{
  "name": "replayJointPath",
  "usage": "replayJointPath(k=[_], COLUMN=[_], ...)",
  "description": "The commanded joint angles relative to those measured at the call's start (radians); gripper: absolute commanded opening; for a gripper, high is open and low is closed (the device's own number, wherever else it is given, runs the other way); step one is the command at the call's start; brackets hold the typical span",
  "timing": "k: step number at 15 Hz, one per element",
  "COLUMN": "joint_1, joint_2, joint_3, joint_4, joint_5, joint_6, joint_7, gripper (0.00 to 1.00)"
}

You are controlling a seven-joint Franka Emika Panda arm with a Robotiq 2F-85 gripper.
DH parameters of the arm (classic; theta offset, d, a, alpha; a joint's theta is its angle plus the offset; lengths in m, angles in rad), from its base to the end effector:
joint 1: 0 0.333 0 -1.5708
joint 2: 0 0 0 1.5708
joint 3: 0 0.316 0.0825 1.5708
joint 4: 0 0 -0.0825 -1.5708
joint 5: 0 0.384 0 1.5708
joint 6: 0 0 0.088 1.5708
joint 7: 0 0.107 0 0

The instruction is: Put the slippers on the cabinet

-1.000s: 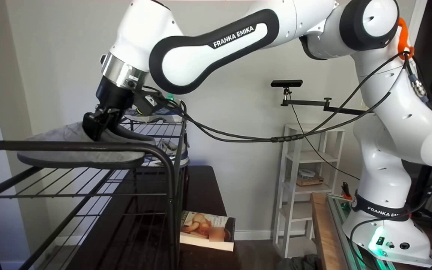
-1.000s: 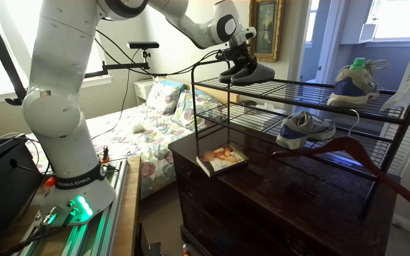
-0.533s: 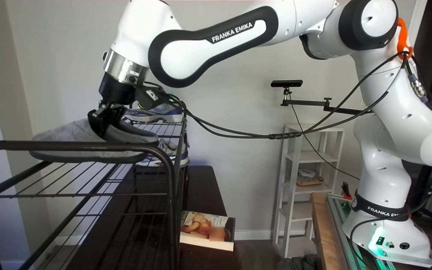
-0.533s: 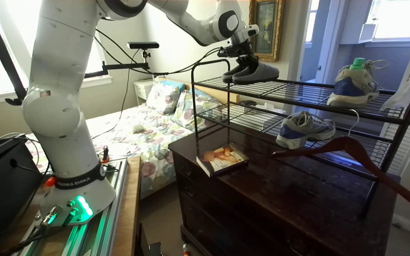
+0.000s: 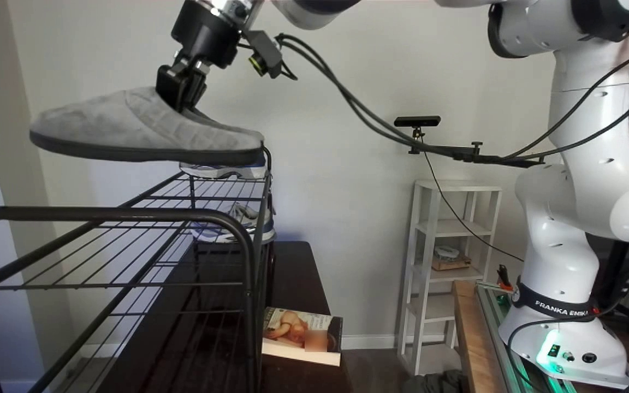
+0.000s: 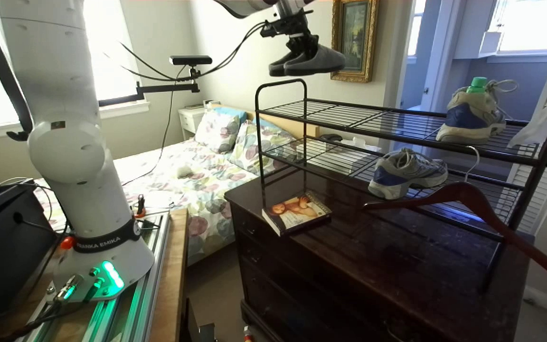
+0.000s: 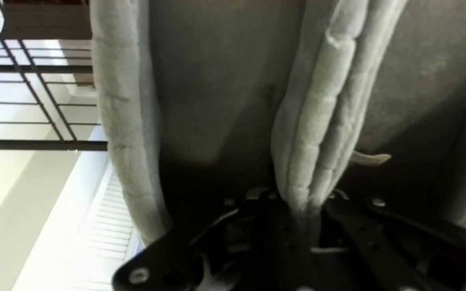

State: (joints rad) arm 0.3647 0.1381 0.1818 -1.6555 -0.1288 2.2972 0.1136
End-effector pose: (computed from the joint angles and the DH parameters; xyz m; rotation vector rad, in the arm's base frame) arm 0.5572 0.3272 0.5805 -2.8800 -0.7131 -0.7708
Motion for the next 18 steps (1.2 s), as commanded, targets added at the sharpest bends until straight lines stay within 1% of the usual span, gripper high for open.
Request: replayJointPath(k=[1, 3, 4, 5, 6, 7, 11, 13, 14, 16, 17, 18], joint_1=[-0.062, -0.086, -0.100, -0.116, -0.130, -0.142, -0.178, -0.194, -0.203, -0.224, -0.233, -0.245], joint_2=[-0.212, -0.294, -0.334, -0.373, -0.400, -0.439, -0.510, -0.500, -0.492, -0.457, -0.438, -0.422], joint_3=[0.038, 0.019, 0.011, 0.007, 0.001, -0.010, -0.047, -0.059, -0.062, -0.074, -0.086, -0.096], joint_4=[-0.210, -0.299, -0.329, -0.365, -0.390, -0.411, -0.456, -0.476, -0.499, -0.572, -0.618, -0.655], joint_5=[0.182, 0.212, 0.207, 0.178, 0.176, 0.191, 0.194, 0.173, 0.159, 0.121, 0.096, 0.081], joint_6=[-0.106, -0.192, -0.268, -0.337, -0.411, -0.503, -0.773, -0.849, -0.861, -0.817, -0.780, -0.762], joint_7=[-0.080, -0.066, -0.048, -0.025, -0.025, -0.047, -0.098, -0.119, -0.121, -0.147, -0.189, -0.204], gripper=[0.03, 0.03, 0.03, 0.03, 0.03, 0.03, 0.03, 0.03, 0.03, 0.03, 0.03, 0.03])
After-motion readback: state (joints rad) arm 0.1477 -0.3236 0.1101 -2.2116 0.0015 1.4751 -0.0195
